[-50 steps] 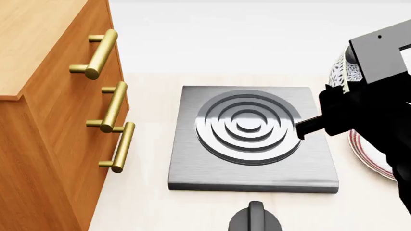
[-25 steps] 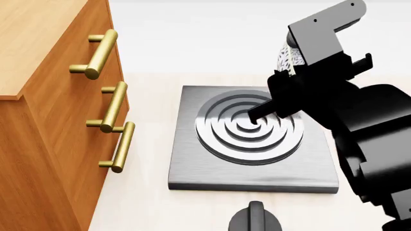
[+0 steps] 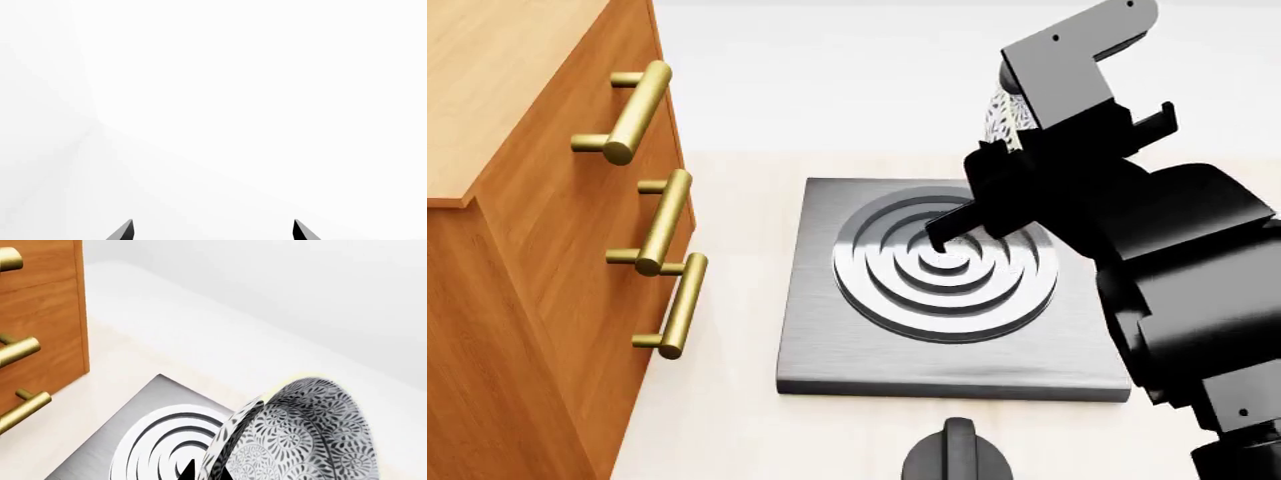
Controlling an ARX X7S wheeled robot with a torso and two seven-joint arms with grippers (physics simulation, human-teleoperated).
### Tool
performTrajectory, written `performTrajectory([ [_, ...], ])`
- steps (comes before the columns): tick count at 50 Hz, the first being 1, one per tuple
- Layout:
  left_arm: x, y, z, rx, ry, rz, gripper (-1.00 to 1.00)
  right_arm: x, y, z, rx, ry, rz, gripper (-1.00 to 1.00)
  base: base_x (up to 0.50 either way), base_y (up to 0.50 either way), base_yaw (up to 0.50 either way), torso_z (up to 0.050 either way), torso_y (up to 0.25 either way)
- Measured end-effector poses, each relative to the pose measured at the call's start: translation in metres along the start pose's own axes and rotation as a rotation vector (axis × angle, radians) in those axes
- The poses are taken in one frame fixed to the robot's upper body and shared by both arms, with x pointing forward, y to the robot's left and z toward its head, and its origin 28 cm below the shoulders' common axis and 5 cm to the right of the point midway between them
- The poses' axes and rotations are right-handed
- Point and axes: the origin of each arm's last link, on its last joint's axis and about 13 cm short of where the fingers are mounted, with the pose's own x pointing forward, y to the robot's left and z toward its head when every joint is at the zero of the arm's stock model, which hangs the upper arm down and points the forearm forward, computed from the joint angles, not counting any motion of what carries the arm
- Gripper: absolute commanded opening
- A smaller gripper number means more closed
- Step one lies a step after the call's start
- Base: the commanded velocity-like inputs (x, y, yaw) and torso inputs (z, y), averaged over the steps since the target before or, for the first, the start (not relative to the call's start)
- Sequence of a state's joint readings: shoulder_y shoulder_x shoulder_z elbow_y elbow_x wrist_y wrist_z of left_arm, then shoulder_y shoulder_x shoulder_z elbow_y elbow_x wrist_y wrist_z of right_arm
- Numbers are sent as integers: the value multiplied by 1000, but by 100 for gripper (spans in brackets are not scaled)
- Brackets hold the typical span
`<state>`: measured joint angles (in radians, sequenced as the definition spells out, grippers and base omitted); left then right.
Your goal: Put the bowl on the stove.
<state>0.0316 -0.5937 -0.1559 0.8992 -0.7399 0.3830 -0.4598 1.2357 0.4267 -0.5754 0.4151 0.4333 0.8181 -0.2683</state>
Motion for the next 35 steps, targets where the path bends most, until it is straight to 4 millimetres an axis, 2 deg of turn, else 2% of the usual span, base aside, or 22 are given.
performTrajectory([
  [14,1,0,1,3,-4,3,100,42,-3,14,-11,11,41,-100,0,0,0,0,1],
  [35,2,1,1,2,-4,6,100,57,15,16,50,83,85,-100,0,0,0,0,0],
])
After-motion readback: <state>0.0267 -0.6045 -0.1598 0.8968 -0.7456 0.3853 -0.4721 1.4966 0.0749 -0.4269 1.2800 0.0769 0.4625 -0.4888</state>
